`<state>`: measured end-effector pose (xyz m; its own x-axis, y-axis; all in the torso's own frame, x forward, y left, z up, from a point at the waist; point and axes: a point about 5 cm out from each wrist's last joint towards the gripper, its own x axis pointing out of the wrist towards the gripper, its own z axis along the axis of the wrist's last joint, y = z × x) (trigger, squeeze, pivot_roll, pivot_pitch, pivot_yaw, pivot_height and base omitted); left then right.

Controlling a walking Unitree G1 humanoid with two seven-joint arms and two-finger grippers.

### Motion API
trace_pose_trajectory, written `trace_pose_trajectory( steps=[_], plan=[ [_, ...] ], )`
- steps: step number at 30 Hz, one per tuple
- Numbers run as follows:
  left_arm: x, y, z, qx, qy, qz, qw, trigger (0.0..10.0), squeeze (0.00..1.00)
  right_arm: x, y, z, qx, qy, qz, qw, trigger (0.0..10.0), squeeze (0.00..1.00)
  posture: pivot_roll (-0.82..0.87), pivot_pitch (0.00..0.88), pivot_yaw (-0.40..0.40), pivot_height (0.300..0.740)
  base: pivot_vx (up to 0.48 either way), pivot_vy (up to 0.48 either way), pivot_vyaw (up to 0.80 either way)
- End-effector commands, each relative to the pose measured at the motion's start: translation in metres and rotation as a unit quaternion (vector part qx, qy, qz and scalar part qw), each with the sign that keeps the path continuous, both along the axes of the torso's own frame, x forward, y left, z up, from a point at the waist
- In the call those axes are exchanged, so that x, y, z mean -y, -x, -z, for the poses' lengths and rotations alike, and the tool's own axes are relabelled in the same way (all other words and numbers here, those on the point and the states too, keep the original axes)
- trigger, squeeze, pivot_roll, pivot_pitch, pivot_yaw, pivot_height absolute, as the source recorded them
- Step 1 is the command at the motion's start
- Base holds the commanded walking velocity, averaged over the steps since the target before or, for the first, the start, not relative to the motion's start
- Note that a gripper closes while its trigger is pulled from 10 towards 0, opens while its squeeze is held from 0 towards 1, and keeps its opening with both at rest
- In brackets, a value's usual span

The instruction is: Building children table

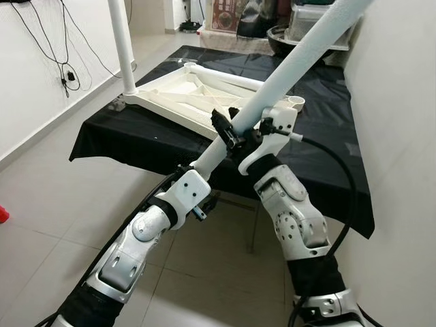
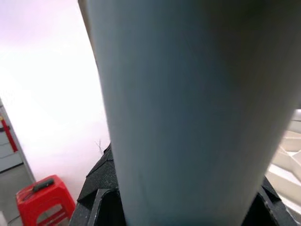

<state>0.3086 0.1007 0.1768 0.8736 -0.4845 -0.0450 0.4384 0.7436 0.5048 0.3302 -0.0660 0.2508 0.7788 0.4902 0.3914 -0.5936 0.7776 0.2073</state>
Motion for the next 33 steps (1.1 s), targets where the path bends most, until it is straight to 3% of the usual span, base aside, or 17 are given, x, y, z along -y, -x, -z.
trace_pose_trajectory(
  steps=[1,4,9,14,24,25,26,28,29,33],
  plan=[
    [0.001,-0.002,0.002,0.002,-0.013,0.005,1.0,10.0,0.0,-0.004,0.005,-0.006,0.012,-0.009,-0.021,1.0,10.0,0.0,0.08,0.048,-0.052,0.74,0.0,0.0,0.0],
    [-0.001,-0.005,-0.005,0.032,-0.012,-0.016,0.999,10.0,0.0,-0.005,0.009,-0.003,0.004,-0.004,-0.028,1.0,10.0,0.0,0.08,0.051,-0.05,0.74,0.0,0.0,0.0],
    [-0.007,-0.008,-0.004,0.038,-0.016,-0.038,0.998,10.0,0.0,-0.003,0.009,0.0,-0.003,0.0,-0.025,1.0,10.0,0.0,0.08,0.052,-0.051,0.74,0.0,0.0,0.0],
    [-0.016,-0.013,0.004,0.016,-0.015,-0.054,0.998,10.0,0.0,-0.004,0.012,0.0,-0.011,-0.001,-0.032,0.999,10.0,0.0,0.07,0.06,-0.046,0.74,0.0,0.0,0.0],
    [-0.017,-0.014,0.015,-0.005,-0.013,-0.051,0.999,9.5,0.0,-0.005,0.015,-0.005,-0.008,-0.007,-0.041,0.999,10.0,0.0,0.07,0.068,-0.043,0.74,0.0,0.0,0.0],
    [-0.017,-0.014,0.015,-0.005,-0.01,-0.049,0.999,9.0,0.0,-0.005,0.016,-0.006,-0.007,-0.007,-0.042,0.999,10.0,0.0,0.06,0.069,-0.043,0.74,0.0,0.0,0.0],
    [-0.017,-0.014,0.014,-0.003,-0.005,-0.048,0.999,4.0,0.0,-0.006,0.017,-0.007,-0.007,-0.008,-0.045,0.999,10.0,0.0,0.06,0.07,-0.044,0.74,0.0,0.0,0.0],
    [-0.017,-0.014,0.014,-0.003,-0.005,-0.048,0.999,4.0,0.0,-0.006,0.017,-0.007,-0.007,-0.008,-0.045,0.999,10.0,0.0,0.06,0.07,-0.044,0.74,0.0,0.0,0.0],
    [-0.016,-0.014,0.014,-0.001,-0.003,-0.046,0.999,0.0,0.0,-0.007,0.018,-0.007,-0.008,-0.01,-0.046,0.999,10.0,0.0,0.06,0.07,-0.044,0.74,0.0,0.0,0.0],
    [-0.015,-0.015,0.013,0.011,-0.001,-0.047,0.999,0.0,0.0,-0.009,0.02,-0.007,-0.01,-0.011,-0.051,0.999,10.0,0.0,0.06,0.073,-0.043,0.74,0.0,0.0,0.0]
  ],
)
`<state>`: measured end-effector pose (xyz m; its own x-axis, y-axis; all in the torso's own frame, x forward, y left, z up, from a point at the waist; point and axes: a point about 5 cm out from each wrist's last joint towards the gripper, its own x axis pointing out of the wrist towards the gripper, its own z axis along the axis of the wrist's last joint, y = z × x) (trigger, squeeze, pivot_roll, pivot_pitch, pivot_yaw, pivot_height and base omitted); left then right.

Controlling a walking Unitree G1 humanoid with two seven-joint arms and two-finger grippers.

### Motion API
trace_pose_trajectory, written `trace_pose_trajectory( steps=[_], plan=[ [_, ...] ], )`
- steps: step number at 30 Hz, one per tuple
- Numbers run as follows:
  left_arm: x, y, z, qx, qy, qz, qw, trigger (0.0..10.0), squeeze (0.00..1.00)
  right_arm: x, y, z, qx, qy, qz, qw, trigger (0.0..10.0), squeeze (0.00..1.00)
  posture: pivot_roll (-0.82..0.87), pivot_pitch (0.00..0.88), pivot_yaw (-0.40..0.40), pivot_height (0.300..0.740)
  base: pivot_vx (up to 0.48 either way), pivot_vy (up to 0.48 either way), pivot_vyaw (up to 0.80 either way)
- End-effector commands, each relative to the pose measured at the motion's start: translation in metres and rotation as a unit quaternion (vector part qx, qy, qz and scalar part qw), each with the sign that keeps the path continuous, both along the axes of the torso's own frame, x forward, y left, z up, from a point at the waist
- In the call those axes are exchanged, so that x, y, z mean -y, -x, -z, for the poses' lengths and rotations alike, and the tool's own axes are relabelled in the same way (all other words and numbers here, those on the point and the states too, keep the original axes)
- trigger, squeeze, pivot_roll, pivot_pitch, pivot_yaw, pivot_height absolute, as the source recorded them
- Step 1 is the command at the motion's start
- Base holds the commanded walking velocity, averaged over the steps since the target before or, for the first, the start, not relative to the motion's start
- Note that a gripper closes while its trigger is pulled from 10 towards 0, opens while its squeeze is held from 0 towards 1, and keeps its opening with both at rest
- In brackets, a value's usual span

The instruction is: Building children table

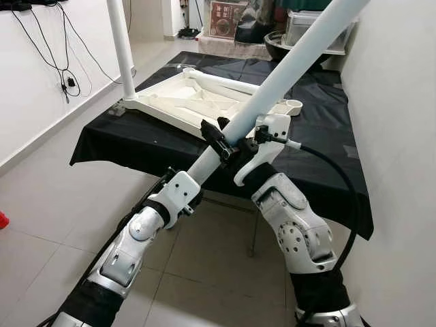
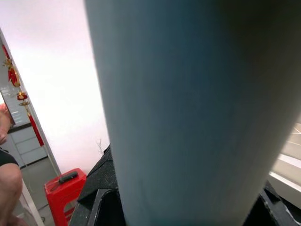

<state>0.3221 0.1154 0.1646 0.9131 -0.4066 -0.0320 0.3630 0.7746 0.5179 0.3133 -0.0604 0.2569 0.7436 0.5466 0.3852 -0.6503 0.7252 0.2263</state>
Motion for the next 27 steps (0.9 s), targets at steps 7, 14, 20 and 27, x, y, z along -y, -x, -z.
trace_pose_trajectory(
  steps=[7,14,20,27],
  plan=[
    [-0.002,-0.002,0.002,0.003,0.0,-0.008,1.0,0.0,0.0,-0.005,0.006,0.001,-0.002,0.001,-0.007,1.0,10.0,0.0,0.06,0.074,-0.039,0.74,0.0,0.0,0.0],
    [0.0,-0.003,-0.002,0.026,-0.01,-0.017,0.999,10.0,0.0,-0.001,-0.001,0.004,-0.006,0.011,0.035,0.999,10.0,1.0,0.06,0.075,-0.04,0.74,0.0,0.0,0.0],
    [0.001,-0.003,0.0,0.022,-0.013,-0.011,1.0,10.0,0.0,0.0,-0.005,0.003,-0.015,0.006,0.056,0.998,10.0,0.0,0.06,0.081,-0.039,0.74,0.0,0.0,0.0],
    [0.002,-0.003,0.0,0.018,-0.01,-0.011,1.0,10.0,0.0,0.003,-0.008,0.0,-0.013,0.004,0.079,0.997,10.0,0.0,0.06,0.082,-0.04,0.74,0.0,0.0,0.0]
  ],
)
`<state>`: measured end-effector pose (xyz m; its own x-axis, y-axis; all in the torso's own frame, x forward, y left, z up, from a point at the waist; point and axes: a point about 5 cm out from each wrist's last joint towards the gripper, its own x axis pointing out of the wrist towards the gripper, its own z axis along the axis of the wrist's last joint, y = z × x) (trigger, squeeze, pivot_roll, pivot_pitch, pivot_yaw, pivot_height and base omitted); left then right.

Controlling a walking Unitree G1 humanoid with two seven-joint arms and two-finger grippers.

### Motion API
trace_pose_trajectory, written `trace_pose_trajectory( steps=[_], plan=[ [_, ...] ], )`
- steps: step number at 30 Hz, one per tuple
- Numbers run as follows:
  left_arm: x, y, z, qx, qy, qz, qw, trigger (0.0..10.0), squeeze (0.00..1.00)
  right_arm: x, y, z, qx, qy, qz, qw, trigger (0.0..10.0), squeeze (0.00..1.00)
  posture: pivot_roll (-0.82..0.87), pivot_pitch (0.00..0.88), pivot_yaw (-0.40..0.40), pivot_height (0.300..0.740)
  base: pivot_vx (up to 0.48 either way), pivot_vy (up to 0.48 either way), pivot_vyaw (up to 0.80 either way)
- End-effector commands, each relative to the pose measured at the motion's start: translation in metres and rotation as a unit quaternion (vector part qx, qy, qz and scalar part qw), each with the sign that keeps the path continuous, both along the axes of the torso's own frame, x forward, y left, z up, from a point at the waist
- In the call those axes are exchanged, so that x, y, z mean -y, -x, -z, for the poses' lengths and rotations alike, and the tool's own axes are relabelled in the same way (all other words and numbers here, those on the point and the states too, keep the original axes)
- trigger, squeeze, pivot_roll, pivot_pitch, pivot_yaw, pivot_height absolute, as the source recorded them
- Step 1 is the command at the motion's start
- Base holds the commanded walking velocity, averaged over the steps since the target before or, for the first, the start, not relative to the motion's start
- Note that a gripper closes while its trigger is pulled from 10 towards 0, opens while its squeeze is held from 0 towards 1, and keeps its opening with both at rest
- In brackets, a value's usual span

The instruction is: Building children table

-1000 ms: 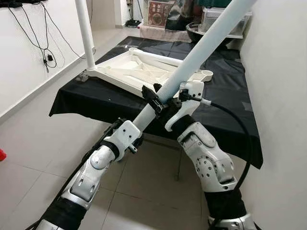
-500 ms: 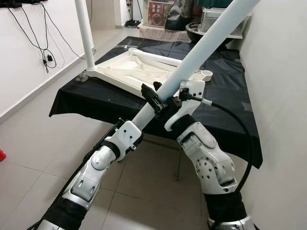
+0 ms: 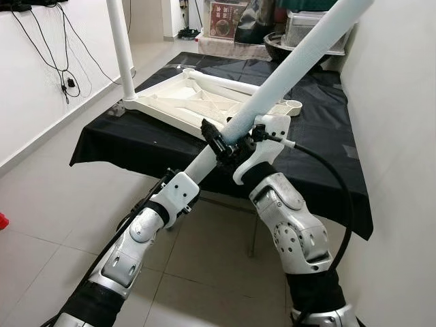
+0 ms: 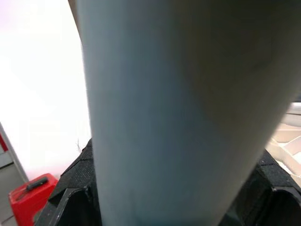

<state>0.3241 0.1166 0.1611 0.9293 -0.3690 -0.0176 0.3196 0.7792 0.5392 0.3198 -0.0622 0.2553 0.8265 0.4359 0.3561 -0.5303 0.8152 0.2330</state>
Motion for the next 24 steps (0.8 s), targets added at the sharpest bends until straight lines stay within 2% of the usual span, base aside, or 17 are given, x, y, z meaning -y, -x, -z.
trace_pose_trajectory(
  steps=[1,6,17,18,19,20,24],
  plan=[
    [0.008,-0.001,-0.003,0.008,0.003,0.01,1.0,10.0,0.0,0.004,-0.006,-0.003,-0.001,-0.009,0.026,1.0,10.0,0.0,0.06,0.085,-0.042,0.74,0.0,0.0,0.0],
    [0.017,-0.003,-0.005,0.013,0.005,0.019,1.0,10.0,0.0,0.002,-0.006,-0.007,0.001,-0.016,0.029,0.999,10.0,0.0,0.06,0.088,-0.041,0.74,0.0,0.0,0.0],
    [0.022,-0.003,-0.005,0.015,0.0,0.03,0.999,10.0,0.0,-0.007,-0.001,-0.01,0.006,-0.019,0.01,1.0,10.0,0.0,0.06,0.091,-0.042,0.74,0.0,0.0,0.0],
    [0.022,-0.003,-0.004,0.015,0.0,0.03,0.999,10.0,0.0,-0.007,-0.001,-0.011,0.006,-0.02,0.009,1.0,9.0,0.0,0.06,0.092,-0.041,0.74,0.0,0.0,0.0],
    [0.022,-0.003,-0.004,0.015,0.0,0.03,0.999,10.0,0.0,-0.007,-0.001,-0.011,0.006,-0.02,0.009,1.0,9.0,0.0,0.06,0.092,-0.041,0.74,0.0,0.0,0.0],
    [0.022,-0.002,-0.004,0.015,0.0,0.031,0.999,10.0,0.0,-0.007,0.0,-0.011,0.007,-0.02,0.009,1.0,0.0,0.0,0.05,0.09,-0.041,0.74,0.0,0.0,0.0],
    [0.022,-0.001,-0.003,0.015,-0.001,0.032,0.999,10.0,0.0,-0.009,0.0,-0.011,0.009,-0.018,0.008,1.0,0.0,0.0,0.05,0.088,-0.04,0.74,0.0,0.0,0.0]
  ],
)
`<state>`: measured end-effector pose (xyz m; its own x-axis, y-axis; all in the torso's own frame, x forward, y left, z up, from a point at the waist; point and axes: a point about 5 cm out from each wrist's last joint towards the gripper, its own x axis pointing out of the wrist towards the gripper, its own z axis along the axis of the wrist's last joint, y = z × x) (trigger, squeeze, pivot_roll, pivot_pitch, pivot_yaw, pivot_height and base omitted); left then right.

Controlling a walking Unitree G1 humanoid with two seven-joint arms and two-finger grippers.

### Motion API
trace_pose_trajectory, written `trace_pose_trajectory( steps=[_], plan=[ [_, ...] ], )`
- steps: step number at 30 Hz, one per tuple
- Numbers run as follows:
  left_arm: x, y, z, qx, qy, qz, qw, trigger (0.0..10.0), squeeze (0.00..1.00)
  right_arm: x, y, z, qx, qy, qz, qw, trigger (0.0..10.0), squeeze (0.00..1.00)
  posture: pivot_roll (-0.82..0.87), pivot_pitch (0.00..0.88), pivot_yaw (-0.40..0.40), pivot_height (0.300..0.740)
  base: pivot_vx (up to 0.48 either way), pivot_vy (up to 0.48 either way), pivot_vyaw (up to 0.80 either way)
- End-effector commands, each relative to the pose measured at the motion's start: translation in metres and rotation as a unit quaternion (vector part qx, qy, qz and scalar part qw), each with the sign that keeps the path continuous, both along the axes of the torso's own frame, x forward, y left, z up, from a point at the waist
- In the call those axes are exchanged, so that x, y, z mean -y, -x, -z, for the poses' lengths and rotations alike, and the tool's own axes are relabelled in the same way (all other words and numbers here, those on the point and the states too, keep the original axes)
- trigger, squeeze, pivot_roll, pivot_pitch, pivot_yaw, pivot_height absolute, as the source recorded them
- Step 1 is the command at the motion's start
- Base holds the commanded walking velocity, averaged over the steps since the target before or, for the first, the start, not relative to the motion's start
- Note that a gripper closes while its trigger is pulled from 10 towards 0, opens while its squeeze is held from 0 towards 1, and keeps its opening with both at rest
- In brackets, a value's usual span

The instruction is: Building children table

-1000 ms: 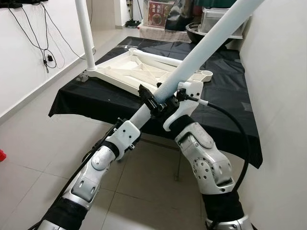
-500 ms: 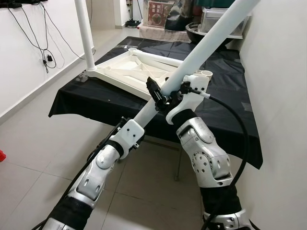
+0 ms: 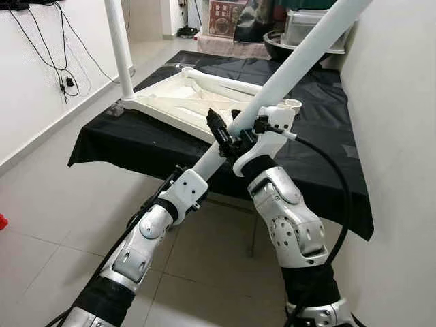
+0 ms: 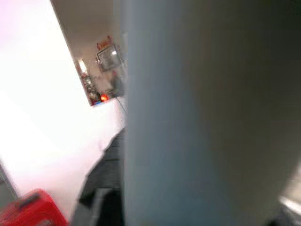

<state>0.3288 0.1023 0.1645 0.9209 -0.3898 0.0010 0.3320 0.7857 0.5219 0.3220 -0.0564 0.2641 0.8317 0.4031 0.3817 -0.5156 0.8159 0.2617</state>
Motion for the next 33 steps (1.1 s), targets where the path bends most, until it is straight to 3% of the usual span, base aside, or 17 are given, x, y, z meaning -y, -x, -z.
trace_pose_trajectory(
  steps=[1,11,12,13,14,19,27,28,33],
  plan=[
    [0.007,0.003,0.0,0.011,-0.014,0.021,1.0,10.0,0.0,-0.004,0.002,-0.003,0.006,0.004,-0.002,1.0,0.0,0.0,0.05,0.087,-0.04,0.74,0.0,0.0,0.0],
    [0.009,0.002,-0.001,0.015,-0.009,0.02,1.0,10.0,0.0,-0.006,0.002,-0.002,0.009,0.007,-0.001,1.0,0.0,0.0,0.05,0.073,-0.041,0.74,0.0,0.0,0.0],
    [0.009,0.002,-0.001,0.015,-0.009,0.021,1.0,10.0,0.0,-0.006,0.002,-0.001,0.009,0.008,0.0,1.0,3.5,0.0,0.06,0.069,-0.043,0.74,0.0,0.0,0.0],
    [0.009,0.002,-0.001,0.015,-0.009,0.021,1.0,10.0,0.0,-0.006,0.002,-0.001,0.009,0.008,0.0,1.0,3.5,0.0,0.06,0.069,-0.043,0.74,0.0,0.0,0.0],
    [0.01,0.002,-0.001,0.015,-0.008,0.021,1.0,10.0,0.0,-0.005,0.002,-0.001,0.008,0.01,0.004,1.0,10.0,0.0,0.06,0.069,-0.043,0.74,0.0,0.0,0.0],
    [0.011,0.003,-0.001,0.015,-0.006,0.023,1.0,10.0,0.0,-0.004,0.001,0.001,0.006,0.013,0.009,1.0,10.0,0.0,0.06,0.062,-0.044,0.74,0.0,0.0,0.0],
    [0.008,0.004,0.0,-0.001,0.032,0.01,0.999,10.0,0.0,-0.005,0.001,0.003,0.004,0.01,0.006,1.0,10.0,0.0,0.06,0.061,-0.042,0.74,0.0,0.0,0.0],
    [0.006,0.004,0.001,-0.001,0.028,0.009,1.0,10.0,1.0,-0.005,0.001,0.003,0.004,0.009,0.006,1.0,10.0,0.0,0.06,0.06,-0.044,0.74,0.0,0.0,0.0],
    [0.0,0.003,0.002,0.001,0.02,0.0,1.0,10.0,1.0,-0.003,-0.001,0.001,0.006,0.008,0.009,1.0,10.0,0.0,0.06,0.065,-0.045,0.74,0.0,0.0,0.0]
  ],
)
